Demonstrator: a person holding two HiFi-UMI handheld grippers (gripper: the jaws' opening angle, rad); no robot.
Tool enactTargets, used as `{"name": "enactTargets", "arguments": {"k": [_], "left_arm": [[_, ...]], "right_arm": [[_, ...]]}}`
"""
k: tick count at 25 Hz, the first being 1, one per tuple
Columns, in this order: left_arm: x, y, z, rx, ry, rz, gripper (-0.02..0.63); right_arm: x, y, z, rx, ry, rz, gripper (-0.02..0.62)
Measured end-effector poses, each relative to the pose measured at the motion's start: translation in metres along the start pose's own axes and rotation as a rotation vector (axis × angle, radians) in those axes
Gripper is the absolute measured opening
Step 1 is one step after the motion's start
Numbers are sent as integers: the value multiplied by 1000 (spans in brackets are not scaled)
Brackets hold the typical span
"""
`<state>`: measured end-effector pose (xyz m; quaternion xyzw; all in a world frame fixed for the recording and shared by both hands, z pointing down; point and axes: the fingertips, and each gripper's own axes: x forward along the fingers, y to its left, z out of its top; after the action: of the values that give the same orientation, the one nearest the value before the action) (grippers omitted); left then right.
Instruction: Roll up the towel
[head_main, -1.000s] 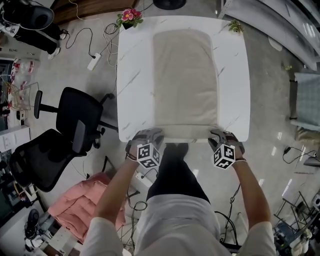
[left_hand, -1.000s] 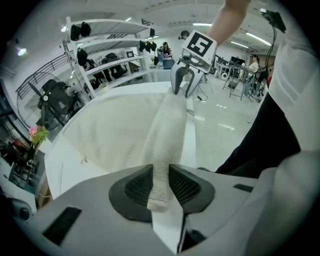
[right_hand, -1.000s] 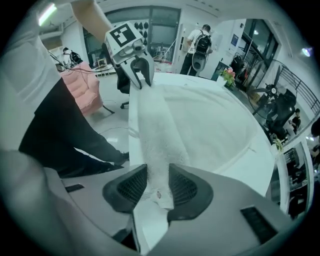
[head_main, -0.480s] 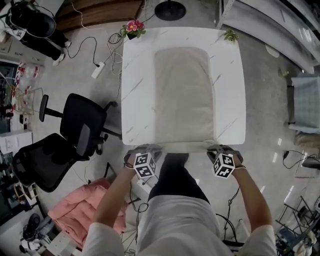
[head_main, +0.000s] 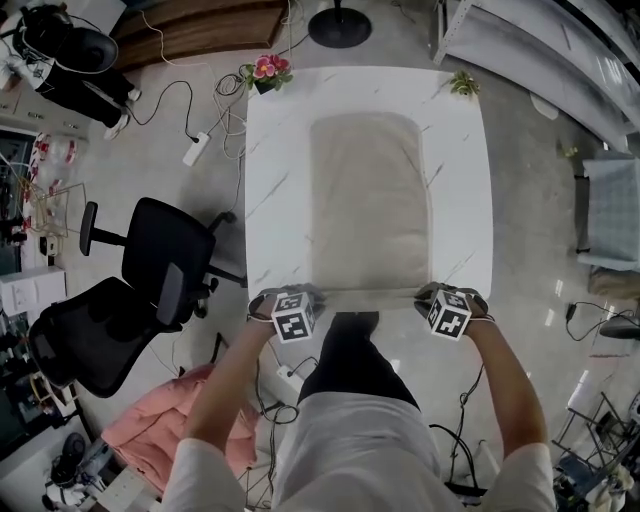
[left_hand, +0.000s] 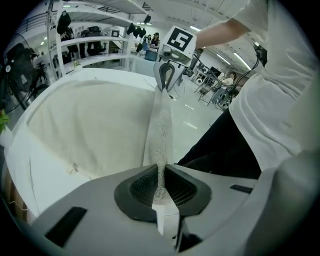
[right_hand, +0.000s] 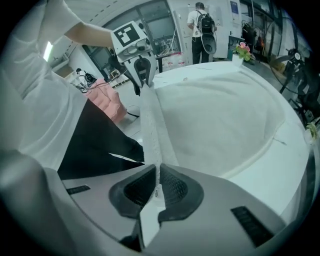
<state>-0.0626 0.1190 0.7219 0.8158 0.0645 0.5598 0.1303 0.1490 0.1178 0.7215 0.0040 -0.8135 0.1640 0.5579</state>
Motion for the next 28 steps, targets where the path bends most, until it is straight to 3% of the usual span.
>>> {"name": "enactTargets", "arguments": {"k": [7,10,12,15,24,28], "left_arm": [[-7,60,9,-40,-40,122,66],[-4,74,8,-52,-56,200,107],[0,81,4,-29,-46,281,146],[6,83,1,-13,-41,362,194],[-51,71,14,-57,-186,504,193],[-45,41,20,-30,-220,453,182]], "right_arm": [[2,-58,10,11,-5,-114,50],[5,-74,11,1,-18,-210,103],[7,-82,10,4,-21,-283,183],[8,-88,9,22,-26,-349,207],[-55,-74,33,69,-219,-459,201],[-57,-44,35,27,-245,-445,184]]}}
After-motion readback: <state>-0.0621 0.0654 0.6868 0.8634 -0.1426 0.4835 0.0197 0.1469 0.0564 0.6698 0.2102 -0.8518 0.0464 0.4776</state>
